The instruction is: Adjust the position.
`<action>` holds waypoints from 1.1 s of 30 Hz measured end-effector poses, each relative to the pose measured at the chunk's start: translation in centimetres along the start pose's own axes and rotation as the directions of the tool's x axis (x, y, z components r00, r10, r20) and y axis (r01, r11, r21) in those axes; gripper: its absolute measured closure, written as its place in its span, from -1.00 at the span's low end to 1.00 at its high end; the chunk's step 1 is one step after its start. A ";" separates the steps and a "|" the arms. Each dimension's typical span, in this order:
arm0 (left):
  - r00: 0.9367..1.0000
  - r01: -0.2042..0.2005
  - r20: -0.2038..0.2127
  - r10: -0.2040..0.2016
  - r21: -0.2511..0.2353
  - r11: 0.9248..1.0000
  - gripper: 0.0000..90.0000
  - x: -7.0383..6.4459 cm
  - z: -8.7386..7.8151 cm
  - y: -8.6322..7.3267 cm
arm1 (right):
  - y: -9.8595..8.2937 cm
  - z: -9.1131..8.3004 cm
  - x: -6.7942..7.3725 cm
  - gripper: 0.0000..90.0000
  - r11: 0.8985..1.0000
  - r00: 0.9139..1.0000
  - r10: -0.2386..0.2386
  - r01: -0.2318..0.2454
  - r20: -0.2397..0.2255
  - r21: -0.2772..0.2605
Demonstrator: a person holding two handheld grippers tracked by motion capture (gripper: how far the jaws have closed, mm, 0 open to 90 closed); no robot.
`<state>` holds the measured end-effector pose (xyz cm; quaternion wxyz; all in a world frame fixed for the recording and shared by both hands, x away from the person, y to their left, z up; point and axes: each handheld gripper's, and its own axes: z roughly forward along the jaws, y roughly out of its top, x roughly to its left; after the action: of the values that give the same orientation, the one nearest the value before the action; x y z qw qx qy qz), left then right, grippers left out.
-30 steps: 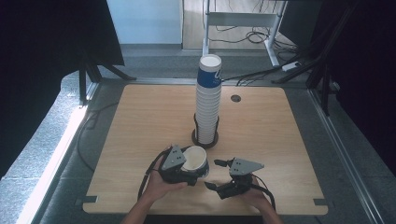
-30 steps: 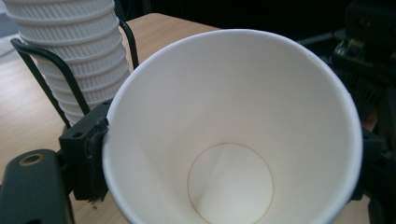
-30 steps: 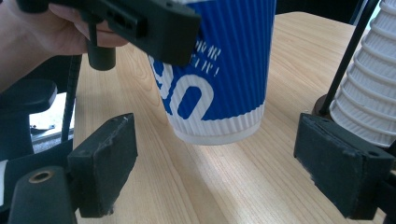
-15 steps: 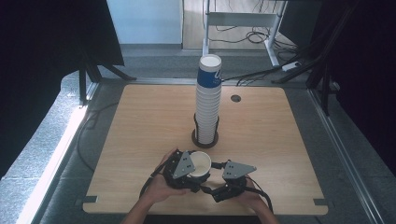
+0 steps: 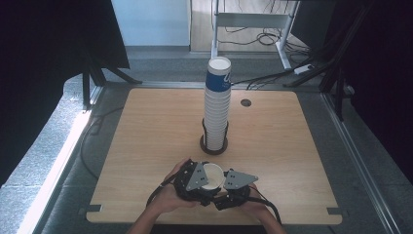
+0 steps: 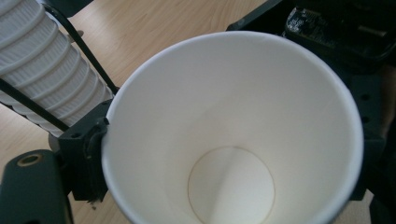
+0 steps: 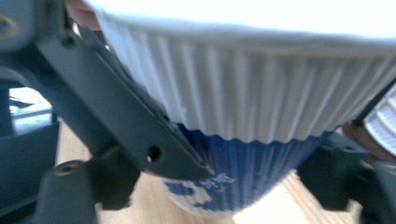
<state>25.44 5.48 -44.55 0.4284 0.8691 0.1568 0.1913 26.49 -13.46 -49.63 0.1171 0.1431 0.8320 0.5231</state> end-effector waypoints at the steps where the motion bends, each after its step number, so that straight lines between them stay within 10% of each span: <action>1: 1.000 0.004 -0.001 -0.004 -0.002 1.000 -0.70 0.0 0.0 0.0 | -0.1 0.0 0.0 -0.42 1.000 1.000 -0.008 0.008 0.009 -0.001; 11: 0.995 0.102 0.032 -0.100 -0.088 0.991 -0.87 0.6 -0.4 -0.3 | -0.2 -0.5 -0.3 -0.40 1.000 0.999 -0.013 0.014 0.032 -0.020; 17: 0.980 0.196 0.079 -0.183 -0.202 0.960 -0.91 1.5 -1.7 -0.7 | -0.3 -1.2 -0.6 -0.39 0.999 0.999 -0.004 0.006 0.048 -0.050; 26: 0.938 0.346 0.089 -0.335 -0.300 0.889 -0.86 3.2 -3.4 -2.3 | -0.4 -2.7 -1.6 -0.39 0.996 0.995 0.036 -0.027 0.098 -0.090; 29: 0.931 0.363 0.065 -0.360 -0.295 0.884 -0.84 3.5 -3.5 -2.9 | -0.5 -3.0 -1.9 -0.39 0.995 0.992 0.044 -0.032 0.116 -0.098; 33: 0.924 0.363 -0.023 -0.381 -0.255 0.896 -0.81 3.6 -3.2 -3.7 | -0.6 -3.5 -2.1 -0.39 0.993 0.988 0.051 -0.034 0.148 -0.115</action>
<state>26.67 11.40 -45.03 0.5553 0.7557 0.3105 0.1551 27.21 -17.35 -48.58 0.1761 0.1932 0.7868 0.5592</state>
